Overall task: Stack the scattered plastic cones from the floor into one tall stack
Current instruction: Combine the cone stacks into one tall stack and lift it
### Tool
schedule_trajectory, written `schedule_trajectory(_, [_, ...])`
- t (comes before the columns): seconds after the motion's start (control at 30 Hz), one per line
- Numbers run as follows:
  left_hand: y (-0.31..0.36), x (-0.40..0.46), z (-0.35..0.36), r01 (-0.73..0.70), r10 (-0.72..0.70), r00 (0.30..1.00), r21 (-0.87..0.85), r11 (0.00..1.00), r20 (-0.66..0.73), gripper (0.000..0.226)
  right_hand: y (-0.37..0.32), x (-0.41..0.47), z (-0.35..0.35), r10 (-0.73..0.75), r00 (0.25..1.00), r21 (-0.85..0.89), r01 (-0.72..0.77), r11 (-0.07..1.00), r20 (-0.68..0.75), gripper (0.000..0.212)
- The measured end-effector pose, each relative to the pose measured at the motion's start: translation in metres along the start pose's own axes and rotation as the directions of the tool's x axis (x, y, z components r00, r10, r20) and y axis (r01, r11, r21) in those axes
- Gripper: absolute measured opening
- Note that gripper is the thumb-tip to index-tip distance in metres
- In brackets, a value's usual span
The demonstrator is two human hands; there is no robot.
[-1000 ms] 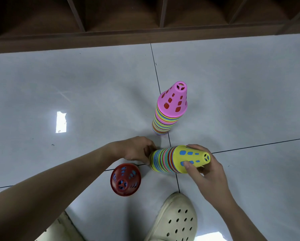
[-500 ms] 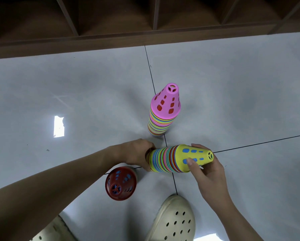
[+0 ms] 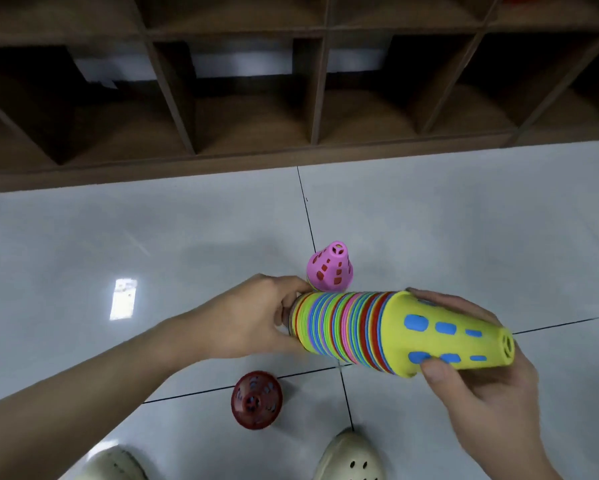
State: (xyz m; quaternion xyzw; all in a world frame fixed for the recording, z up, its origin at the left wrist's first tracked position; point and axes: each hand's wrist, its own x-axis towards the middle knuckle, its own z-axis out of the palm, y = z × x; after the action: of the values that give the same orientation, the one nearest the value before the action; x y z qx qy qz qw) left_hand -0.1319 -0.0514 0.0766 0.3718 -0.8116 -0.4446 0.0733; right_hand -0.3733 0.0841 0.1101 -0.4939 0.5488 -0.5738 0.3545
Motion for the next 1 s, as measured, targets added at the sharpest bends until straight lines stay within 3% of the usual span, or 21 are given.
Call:
schedule_trajectory(0.13, [0.041, -0.011, -0.037, -0.034, 0.025, 0.977, -0.040, 0.999, -0.213, 0.059, -0.063, 0.037, 0.003, -0.086, 0.995, 0.035, 0.084, 0.996, 0.053, 0.048])
schedule_trajectory(0.3, [0.062, 0.001, -0.048, -0.064, 0.025, 0.924, -0.091, 0.994, -0.383, 0.055, -0.117, 0.086, 0.013, -0.105, 0.984, -0.093, 0.119, 0.989, 0.142, 0.061])
schedule_trajectory(0.43, [0.055, 0.018, -0.032, -0.002, -0.058, 0.880, -0.127, 0.992, -0.472, 0.054, -0.124, 0.111, 0.024, -0.050, 0.969, -0.204, 0.101, 0.974, 0.241, 0.033])
schedule_trajectory(0.67, [0.038, 0.030, 0.001, 0.041, -0.133, 0.863, -0.195, 0.980, -0.487, 0.050, -0.105, 0.124, 0.028, 0.030, 0.961, -0.334, 0.067, 0.940, 0.276, 0.030])
schedule_trajectory(1.0, [0.000, 0.054, 0.028, 0.166, -0.220, 0.908, -0.176, 0.970, -0.357, 0.051, -0.066, 0.131, 0.044, 0.131, 0.949, -0.449, 0.014, 0.893, 0.288, 0.030])
